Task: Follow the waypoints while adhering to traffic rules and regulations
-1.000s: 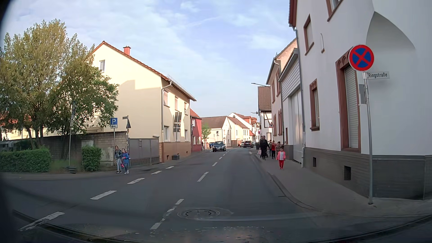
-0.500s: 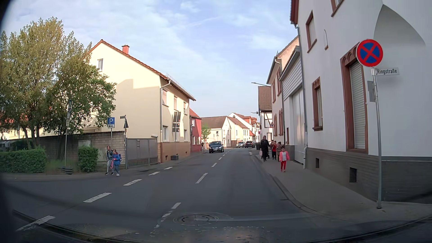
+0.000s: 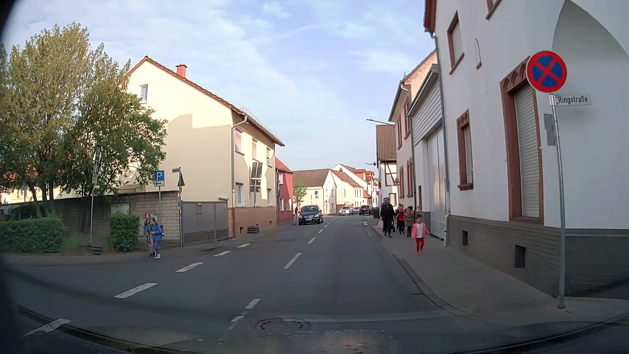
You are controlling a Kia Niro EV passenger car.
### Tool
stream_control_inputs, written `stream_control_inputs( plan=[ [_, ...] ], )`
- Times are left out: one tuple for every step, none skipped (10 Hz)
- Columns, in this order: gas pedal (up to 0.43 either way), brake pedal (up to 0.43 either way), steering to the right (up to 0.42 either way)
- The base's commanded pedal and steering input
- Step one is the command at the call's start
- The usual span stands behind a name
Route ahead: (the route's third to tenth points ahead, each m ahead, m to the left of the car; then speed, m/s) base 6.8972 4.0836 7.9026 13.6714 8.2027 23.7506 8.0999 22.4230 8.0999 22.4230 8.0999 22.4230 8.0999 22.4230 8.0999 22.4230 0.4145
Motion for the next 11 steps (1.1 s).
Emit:
stream_control_inputs(
  plan=[
    [0.0,0.079,-0.005],
    [0.0,0.079,-0.005],
    [0.0,0.079,-0.005],
    [0.0,0.079,-0.005],
    [0.0,0.079,-0.005],
    [0.0,0.079,-0.005],
    [0.0,0.079,-0.005],
    [0.0,0.079,-0.005],
    [0.0,0.073,-0.005],
    [0.0,0.061,-0.005],
    [0.0,0.055,-0.005]
  ],
)
